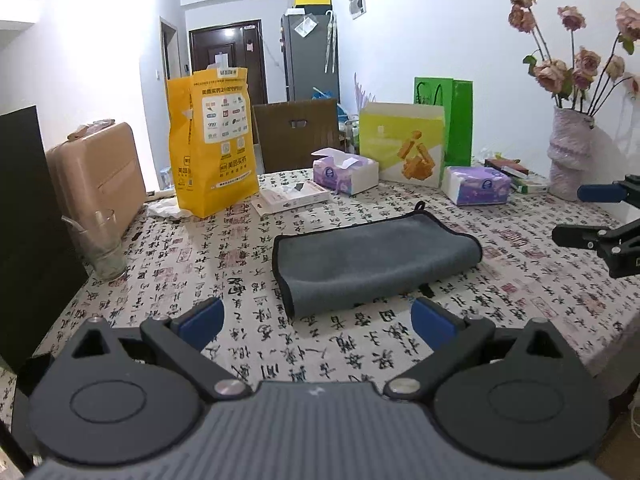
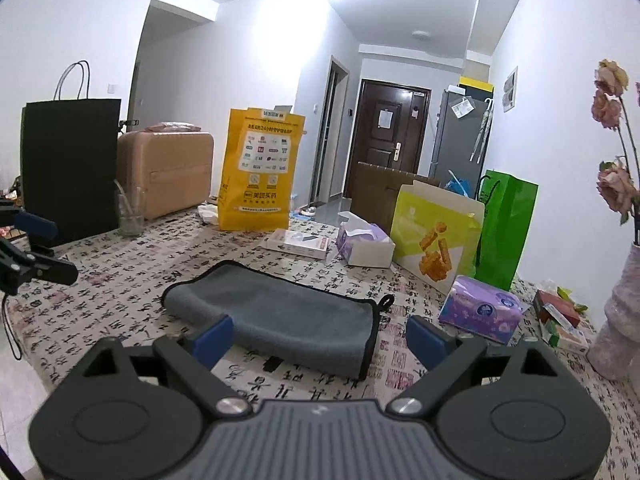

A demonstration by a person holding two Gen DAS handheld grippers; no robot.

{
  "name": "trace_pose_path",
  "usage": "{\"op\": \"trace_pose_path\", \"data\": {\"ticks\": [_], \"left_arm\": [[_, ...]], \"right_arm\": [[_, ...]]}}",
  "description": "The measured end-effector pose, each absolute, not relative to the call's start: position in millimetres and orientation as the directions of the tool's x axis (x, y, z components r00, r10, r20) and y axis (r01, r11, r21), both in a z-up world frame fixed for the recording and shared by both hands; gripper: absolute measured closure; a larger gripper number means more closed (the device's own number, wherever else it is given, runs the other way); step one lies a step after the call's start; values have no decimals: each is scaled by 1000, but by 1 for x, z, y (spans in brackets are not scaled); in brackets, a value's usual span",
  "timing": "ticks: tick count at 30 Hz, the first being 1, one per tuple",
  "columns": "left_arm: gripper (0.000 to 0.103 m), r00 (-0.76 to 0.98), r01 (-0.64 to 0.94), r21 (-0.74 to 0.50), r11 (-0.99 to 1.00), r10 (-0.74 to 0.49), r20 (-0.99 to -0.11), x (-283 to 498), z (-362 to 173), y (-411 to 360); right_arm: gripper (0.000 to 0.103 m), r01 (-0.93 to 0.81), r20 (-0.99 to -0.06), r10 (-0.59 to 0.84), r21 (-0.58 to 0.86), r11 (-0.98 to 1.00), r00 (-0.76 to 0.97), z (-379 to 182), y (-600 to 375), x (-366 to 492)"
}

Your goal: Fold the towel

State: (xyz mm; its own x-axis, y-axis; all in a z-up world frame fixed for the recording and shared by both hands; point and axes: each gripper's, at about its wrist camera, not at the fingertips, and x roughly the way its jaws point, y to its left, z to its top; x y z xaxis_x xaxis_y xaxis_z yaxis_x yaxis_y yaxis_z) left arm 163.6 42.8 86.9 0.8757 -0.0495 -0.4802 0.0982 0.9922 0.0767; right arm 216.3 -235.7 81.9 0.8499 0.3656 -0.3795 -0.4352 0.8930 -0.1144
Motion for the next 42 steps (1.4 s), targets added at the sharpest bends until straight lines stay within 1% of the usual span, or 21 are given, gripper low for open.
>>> {"op": "trace_pose_path", "data": {"ticks": [8,18,28,36,42], "left_arm": [[1,885,108,73,992,-62,-461,134,87,38],[0,899,91,74,993,-50,-435,103,88,35],[0,908,43,48,998,-19,-419,69,67,31],[0,916,3,36,999,11,-402,48,52,36],[0,916,-23,29,999,32,-400,37,44,38]], "right_arm": [[10,-433,-366,370,-104,895,854,79,-240,181],[10,-425,-354,371,-85,901,858,77,-243,157],[7,-427,-321,398,-24,904,860,71,-241,117],[5,-426,-321,408,16,905,855,61,-232,89],[3,-398,-323,384,24,917,865,53,-225,75]]}}
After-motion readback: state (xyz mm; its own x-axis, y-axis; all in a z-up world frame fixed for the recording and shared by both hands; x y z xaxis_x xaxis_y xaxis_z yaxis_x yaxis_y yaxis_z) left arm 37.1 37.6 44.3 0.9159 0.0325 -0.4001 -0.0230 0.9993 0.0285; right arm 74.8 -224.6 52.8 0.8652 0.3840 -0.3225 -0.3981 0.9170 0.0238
